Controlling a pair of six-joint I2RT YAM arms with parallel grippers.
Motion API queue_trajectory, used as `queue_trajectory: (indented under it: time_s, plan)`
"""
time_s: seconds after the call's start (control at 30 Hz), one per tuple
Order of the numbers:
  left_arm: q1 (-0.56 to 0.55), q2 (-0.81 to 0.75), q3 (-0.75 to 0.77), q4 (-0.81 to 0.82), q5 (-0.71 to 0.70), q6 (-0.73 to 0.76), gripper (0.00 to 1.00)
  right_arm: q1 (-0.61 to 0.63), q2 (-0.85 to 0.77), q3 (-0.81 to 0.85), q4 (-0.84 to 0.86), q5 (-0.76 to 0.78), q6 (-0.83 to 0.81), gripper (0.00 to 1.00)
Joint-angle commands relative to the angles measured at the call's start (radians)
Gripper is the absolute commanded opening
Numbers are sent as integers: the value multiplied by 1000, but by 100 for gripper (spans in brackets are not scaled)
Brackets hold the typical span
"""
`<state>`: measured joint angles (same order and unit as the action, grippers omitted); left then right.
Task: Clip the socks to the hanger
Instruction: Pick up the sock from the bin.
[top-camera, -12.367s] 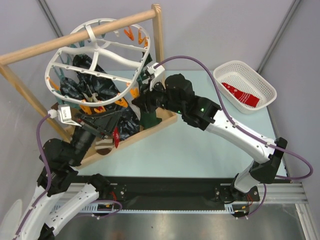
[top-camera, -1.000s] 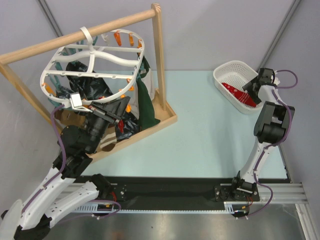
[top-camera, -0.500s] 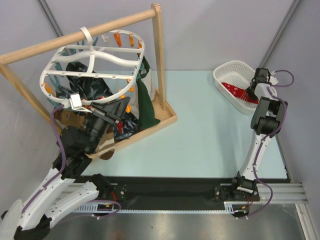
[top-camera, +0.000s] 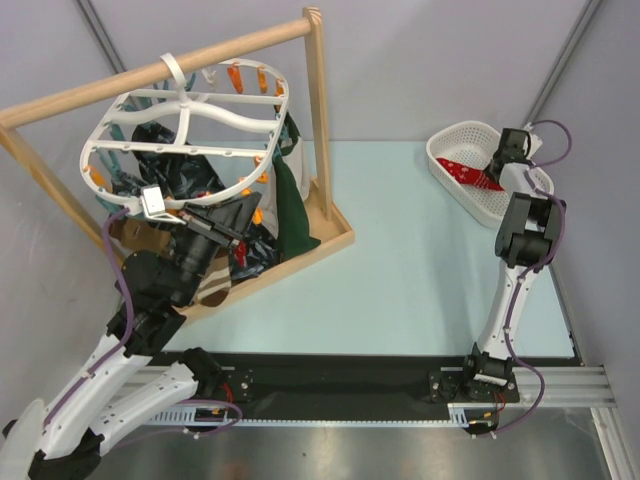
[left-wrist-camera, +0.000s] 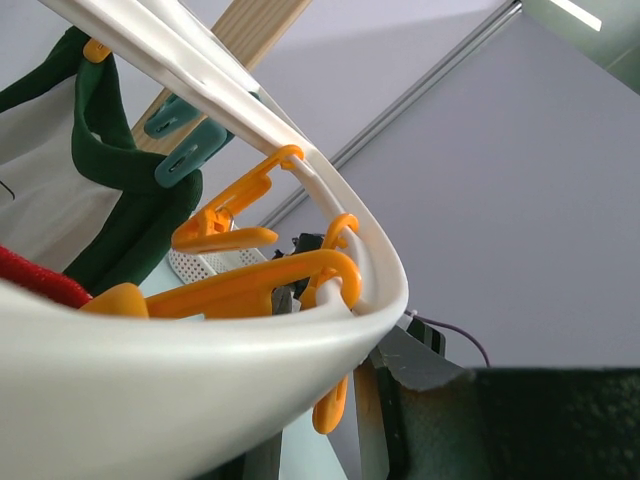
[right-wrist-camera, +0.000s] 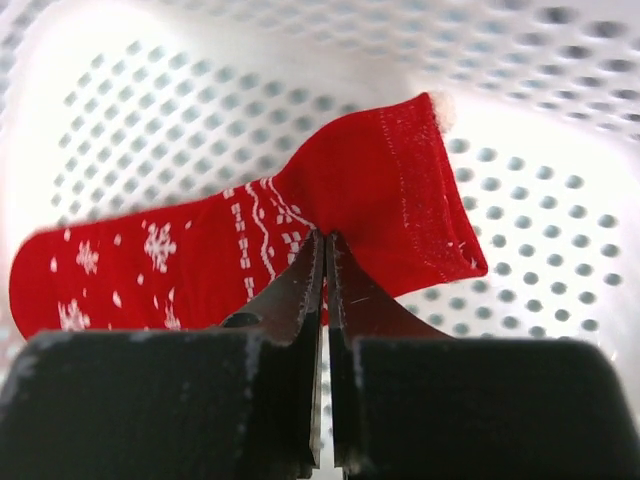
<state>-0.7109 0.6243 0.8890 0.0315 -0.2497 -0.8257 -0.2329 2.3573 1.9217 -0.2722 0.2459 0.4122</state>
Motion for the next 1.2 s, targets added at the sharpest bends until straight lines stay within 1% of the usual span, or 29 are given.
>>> queue_trajectory:
  time_s: [0.0,0.1,0.2,0.23,0.27,0.3,0.33,0.37,0.4,0.43,0.47,0.53,0.57,0.6,0.7,0.73,0.77,0.83,0.97,1.03,1.07,1.1,1.17]
  plan:
    - [4,26,-21,-39,20,8,0,38,-110,45,45,-55,-121,0]
    - [4,22,-24,-39,21,10,0,37,-102,77,18,-82,-162,0]
    - [4,25,-22,-36,23,14,0,40,-73,100,43,-128,-228,0]
    - [4,29,-19,-38,24,17,0,40,-40,111,47,-134,-239,0]
    - [4,32,-18,-36,26,19,0,38,-21,125,48,-138,-245,3]
    - [4,37,-16,-36,29,19,0,35,-4,152,44,-131,-237,26]
    - [4,38,-16,-36,30,19,0,32,22,163,41,-126,-224,40]
    - [4,41,-16,-36,33,17,0,29,29,168,41,-119,-211,51]
    - [4,44,-16,-36,35,17,0,27,36,171,45,-114,-178,59]
    - [4,51,-16,-36,38,17,0,17,10,121,98,-88,-114,62]
    - [4,51,-15,-36,40,17,0,17,10,120,99,-88,-90,63]
    - [4,58,-10,-36,44,19,0,3,-44,22,149,-65,-32,63]
    - [4,61,-6,-36,46,20,0,-2,-64,-18,207,-56,-6,63]
    - [4,63,-2,-35,47,22,0,-14,-81,-91,232,-51,47,63]
    - [4,60,-7,-35,46,22,0,-39,-107,-156,263,-45,157,64]
    - [4,58,-9,-35,46,22,0,-58,-104,-167,249,-34,234,63]
    - [4,57,-10,-36,46,22,0,-68,-102,-184,243,-34,279,62]
    - [4,55,-10,-36,46,22,0,-80,-102,-232,298,-46,353,60]
    - [4,55,-2,-39,44,28,0,-88,-78,-256,335,-57,414,57]
    - [4,55,-4,-36,44,30,0,-97,-59,-269,355,-69,460,55]
    - [2,57,-2,-39,44,33,0,-108,-55,-300,387,-85,511,54]
    - [4,57,1,-41,44,33,0,-112,-35,-299,407,-106,525,52]
    - [4,57,1,-44,43,39,0,-117,5,-250,374,-143,528,52]
